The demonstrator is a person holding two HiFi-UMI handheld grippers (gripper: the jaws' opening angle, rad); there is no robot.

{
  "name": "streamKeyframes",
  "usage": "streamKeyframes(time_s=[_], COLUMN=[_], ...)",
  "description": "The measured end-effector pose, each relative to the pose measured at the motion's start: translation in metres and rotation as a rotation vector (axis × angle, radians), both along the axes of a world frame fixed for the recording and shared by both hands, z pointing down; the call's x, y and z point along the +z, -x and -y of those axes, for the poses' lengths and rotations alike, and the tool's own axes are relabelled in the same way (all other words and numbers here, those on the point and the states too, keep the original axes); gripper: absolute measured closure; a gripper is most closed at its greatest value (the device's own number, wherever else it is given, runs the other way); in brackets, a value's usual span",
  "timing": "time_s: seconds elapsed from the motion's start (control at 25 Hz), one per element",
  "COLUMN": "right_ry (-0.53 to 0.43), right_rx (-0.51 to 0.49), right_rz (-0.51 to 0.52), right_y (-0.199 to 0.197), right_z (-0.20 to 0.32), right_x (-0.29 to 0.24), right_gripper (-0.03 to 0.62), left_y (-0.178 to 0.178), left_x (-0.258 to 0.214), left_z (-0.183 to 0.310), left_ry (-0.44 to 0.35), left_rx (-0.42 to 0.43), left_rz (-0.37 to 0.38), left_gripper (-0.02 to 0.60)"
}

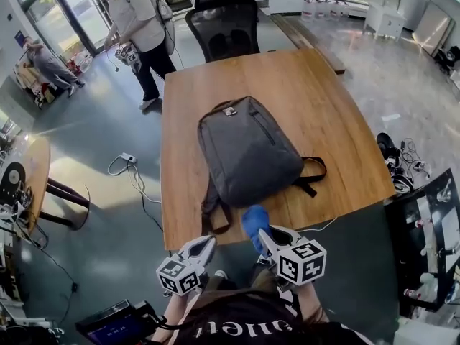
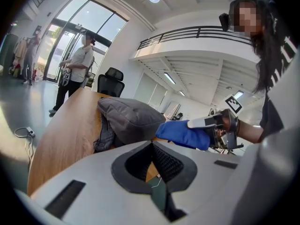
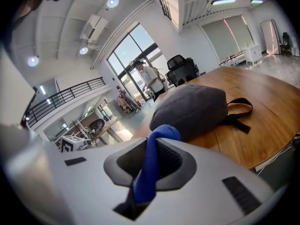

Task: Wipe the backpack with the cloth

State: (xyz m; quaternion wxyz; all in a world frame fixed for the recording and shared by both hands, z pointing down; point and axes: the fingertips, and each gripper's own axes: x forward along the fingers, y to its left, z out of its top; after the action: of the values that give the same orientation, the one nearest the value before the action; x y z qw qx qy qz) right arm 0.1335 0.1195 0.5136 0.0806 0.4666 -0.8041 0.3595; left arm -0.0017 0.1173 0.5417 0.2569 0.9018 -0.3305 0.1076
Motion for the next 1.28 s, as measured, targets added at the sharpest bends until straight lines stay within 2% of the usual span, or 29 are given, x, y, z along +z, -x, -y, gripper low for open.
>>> streamKeyframes(time_s=[0.28, 0.56, 0.68, 0.92, 1.28], right_ry=[-0.002, -0.005, 0.003, 0.019, 0.026], right_rx=[0.077, 0.159, 0.187, 0.202, 0.24], right_rz=[-0.037, 0.031, 0.035, 0.007, -0.03], right_y=[0.027, 0.099, 0.121, 0.15, 0.156], right_z=[-0.013, -0.042, -0.058, -0.085, -0.109], right_x=[0.001, -0.02, -0.011, 0.01, 0.024], right_gripper=[0.533, 0.533, 0.533, 0.533, 0.533], left_y=[0.057, 0.134, 0.156, 0.174, 0.169], left_x=[-0.006, -0.022, -0.013, 0.0, 0.011], left_z=[-0.011, -0.031, -0.044, -0.056, -0.071], left_ry=[-0.018, -0.031, -0.03, -0.037, -0.053], left_rx=[0.006, 0.039, 0.061, 0.094, 0.173], left_rz=[-0.013, -0.02, -0.015, -0.037, -0.072], left_gripper=[0.583, 0.584, 0.583, 0.583, 0.583])
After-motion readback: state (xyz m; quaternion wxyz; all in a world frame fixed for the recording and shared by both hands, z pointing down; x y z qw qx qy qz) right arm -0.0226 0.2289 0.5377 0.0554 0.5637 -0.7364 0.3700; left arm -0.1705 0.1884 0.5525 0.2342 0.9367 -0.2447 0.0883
